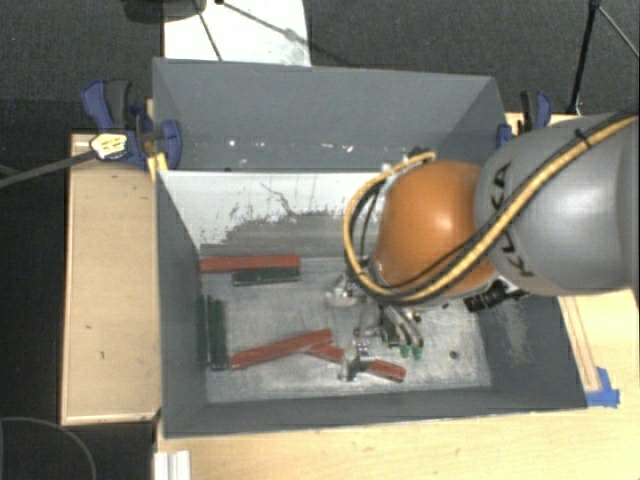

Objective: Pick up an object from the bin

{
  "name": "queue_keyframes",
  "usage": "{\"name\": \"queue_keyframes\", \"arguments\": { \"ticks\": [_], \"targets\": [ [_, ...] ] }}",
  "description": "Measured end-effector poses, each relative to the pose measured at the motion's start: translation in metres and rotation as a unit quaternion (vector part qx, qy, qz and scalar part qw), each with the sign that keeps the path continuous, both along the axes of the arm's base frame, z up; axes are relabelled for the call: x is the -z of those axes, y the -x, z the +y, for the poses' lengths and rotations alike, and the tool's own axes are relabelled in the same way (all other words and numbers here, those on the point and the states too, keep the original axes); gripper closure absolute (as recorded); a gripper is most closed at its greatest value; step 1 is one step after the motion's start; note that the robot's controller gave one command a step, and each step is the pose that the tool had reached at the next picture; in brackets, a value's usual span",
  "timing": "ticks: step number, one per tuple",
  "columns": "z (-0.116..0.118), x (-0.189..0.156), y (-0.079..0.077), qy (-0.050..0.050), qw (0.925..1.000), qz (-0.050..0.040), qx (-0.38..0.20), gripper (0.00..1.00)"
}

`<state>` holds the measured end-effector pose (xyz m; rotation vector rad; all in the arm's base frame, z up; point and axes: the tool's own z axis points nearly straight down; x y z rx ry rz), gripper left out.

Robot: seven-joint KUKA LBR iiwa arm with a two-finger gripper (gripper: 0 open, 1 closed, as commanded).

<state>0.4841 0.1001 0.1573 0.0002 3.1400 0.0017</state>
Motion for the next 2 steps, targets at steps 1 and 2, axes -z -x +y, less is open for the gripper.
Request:
{"name": "queue_keyframes", "arguments": {
  "ticks": [1,2],
  "targets": [
    [-0.0256,0.0833,-0.0272,-0.001,0.9962,-0.0003,0.087,1.0],
    [-0.0256,0.0833,-0.0272,-0.001,0.9961,-0.0003,0.088,1.0]
  ]
}}
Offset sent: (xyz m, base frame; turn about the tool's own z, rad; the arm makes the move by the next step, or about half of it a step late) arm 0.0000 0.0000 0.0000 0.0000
